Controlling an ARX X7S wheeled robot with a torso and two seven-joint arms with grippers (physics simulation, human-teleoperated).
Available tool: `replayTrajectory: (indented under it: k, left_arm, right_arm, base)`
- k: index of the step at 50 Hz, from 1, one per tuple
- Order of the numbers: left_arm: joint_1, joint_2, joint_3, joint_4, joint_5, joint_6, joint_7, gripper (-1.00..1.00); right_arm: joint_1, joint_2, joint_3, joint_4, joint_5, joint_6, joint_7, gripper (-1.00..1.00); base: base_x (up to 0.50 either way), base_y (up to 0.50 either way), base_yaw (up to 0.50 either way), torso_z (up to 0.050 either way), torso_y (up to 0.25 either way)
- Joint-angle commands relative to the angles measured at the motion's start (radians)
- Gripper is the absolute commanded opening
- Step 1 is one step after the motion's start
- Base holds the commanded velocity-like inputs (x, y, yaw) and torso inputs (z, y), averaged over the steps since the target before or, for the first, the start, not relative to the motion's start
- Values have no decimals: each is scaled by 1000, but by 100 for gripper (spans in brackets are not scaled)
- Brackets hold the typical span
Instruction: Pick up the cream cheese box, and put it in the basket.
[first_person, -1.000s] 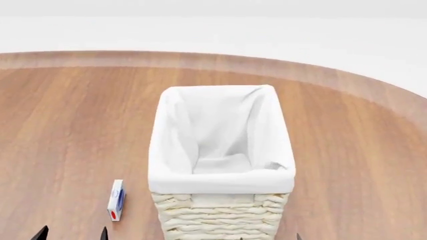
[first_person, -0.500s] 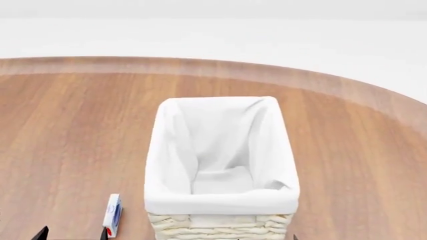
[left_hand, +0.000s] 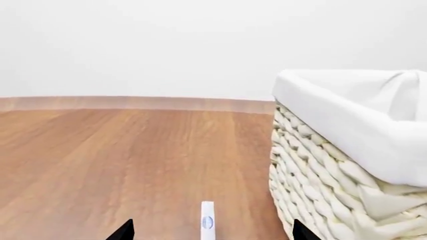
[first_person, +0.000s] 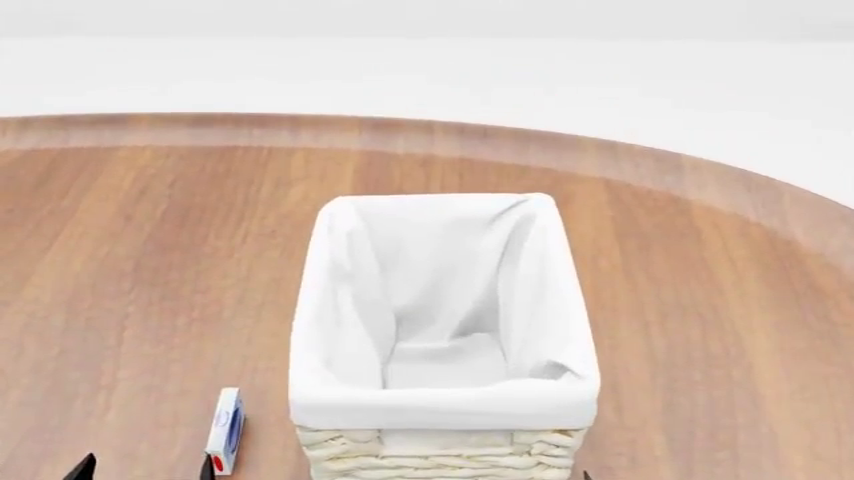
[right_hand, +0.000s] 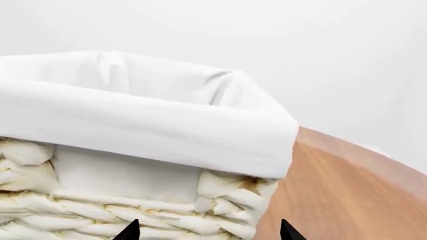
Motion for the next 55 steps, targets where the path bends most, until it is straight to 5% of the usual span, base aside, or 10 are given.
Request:
replayTrajectory:
  k: [1, 14, 41, 55]
  left_arm:
    - [-1, -6, 2, 9, -14, -9, -7, 100]
    - [-12, -6, 1, -6, -9, -10, -36, 100]
    - [-14, -13, 12, -18, -22, 15, -46, 100]
    - [-36, -27, 5, -29, -37, -11, -55, 100]
  right_arm:
    - [2, 5, -8, -2, 1, -1, 7, 100]
    - [4, 10, -24, 18, -7, -28, 15, 100]
    - [8, 18, -41, 23, 3, -30, 26, 100]
    - [8, 24, -47, 13, 11, -22, 30, 100]
  base:
    - [0, 0, 0, 0, 0]
    - [0, 0, 0, 0, -83]
    - [0, 0, 0, 0, -250]
    - [0, 0, 0, 0, -3]
